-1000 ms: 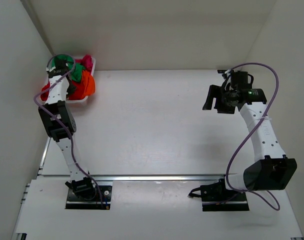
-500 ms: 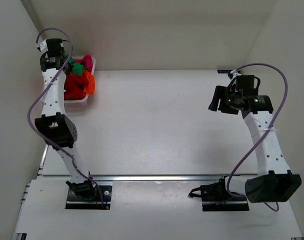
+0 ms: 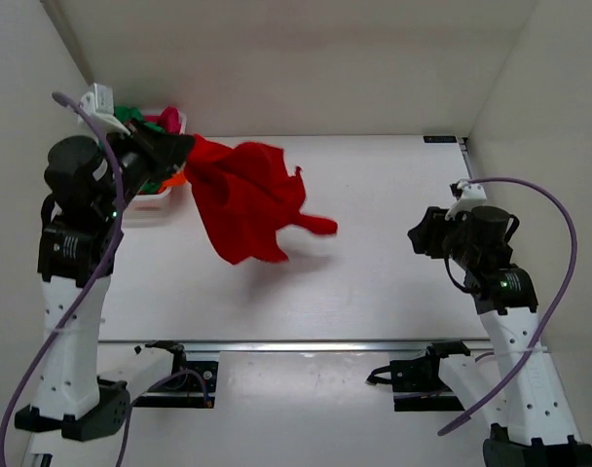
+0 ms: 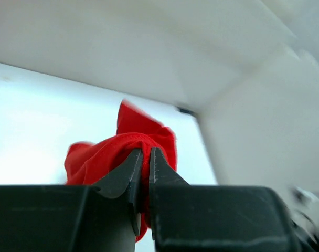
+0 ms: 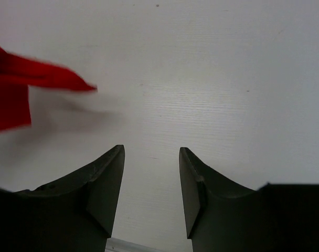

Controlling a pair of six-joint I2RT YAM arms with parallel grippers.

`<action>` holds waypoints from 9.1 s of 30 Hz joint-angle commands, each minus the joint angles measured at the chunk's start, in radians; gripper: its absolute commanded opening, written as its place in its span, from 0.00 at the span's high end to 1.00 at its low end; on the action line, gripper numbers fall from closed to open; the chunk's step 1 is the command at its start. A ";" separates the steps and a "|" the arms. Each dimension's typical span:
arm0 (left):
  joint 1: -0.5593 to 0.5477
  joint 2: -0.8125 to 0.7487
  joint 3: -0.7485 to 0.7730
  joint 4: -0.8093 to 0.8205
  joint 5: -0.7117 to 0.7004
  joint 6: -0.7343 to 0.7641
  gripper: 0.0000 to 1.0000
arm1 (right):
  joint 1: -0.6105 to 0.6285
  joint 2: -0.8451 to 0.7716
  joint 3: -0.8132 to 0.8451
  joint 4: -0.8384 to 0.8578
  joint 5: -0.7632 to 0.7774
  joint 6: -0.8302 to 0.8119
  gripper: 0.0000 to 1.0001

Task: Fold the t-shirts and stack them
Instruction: Move the tshirt to the center of the board, then flatten out the tshirt

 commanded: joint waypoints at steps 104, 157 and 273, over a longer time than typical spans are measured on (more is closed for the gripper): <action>-0.109 -0.304 -1.129 0.062 -0.027 0.090 0.37 | 1.544 0.530 -0.310 0.531 0.341 0.332 0.49; -0.333 -0.341 -1.278 0.413 0.085 0.058 0.43 | 0.493 0.745 0.901 0.154 0.221 -0.123 1.00; -1.026 0.752 -0.531 0.298 -0.033 0.098 0.86 | -0.007 0.544 0.230 0.341 0.243 -0.174 1.00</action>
